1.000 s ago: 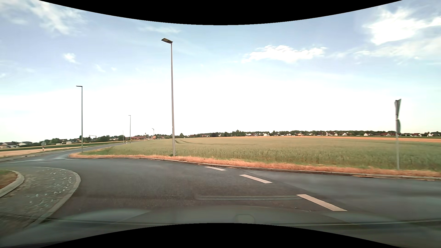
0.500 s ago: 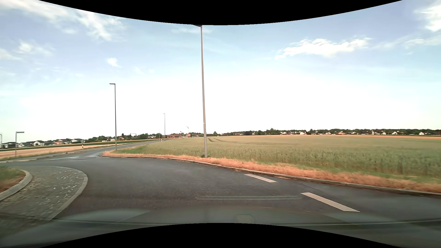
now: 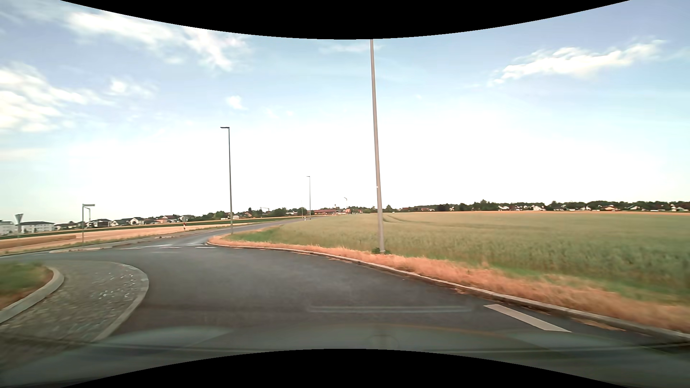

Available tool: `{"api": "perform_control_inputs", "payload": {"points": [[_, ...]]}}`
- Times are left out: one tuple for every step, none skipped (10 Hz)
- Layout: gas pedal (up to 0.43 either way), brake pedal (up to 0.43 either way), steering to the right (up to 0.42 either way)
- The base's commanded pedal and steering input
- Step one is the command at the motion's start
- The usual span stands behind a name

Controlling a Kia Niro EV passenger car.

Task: Follow the waypoints while adhering to traffic rules and regulations

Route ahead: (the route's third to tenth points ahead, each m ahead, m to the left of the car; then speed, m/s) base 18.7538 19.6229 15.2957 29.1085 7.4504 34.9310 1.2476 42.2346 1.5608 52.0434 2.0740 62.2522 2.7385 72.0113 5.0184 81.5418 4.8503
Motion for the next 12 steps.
{"api": "perform_control_inputs", "payload": {"points": [[0.087, 0.0, -0.282], [0.087, 0.0, -0.267], [0.087, 0.0, -0.245], [0.087, 0.0, -0.219], [0.079, 0.0, -0.206], [0.079, 0.0, -0.205], [0.079, 0.0, -0.216], [0.079, 0.0, -0.231], [0.079, 0.0, -0.241], [0.079, 0.0, -0.246], [0.079, 0.0, -0.247], [0.079, 0.0, -0.247]]}}
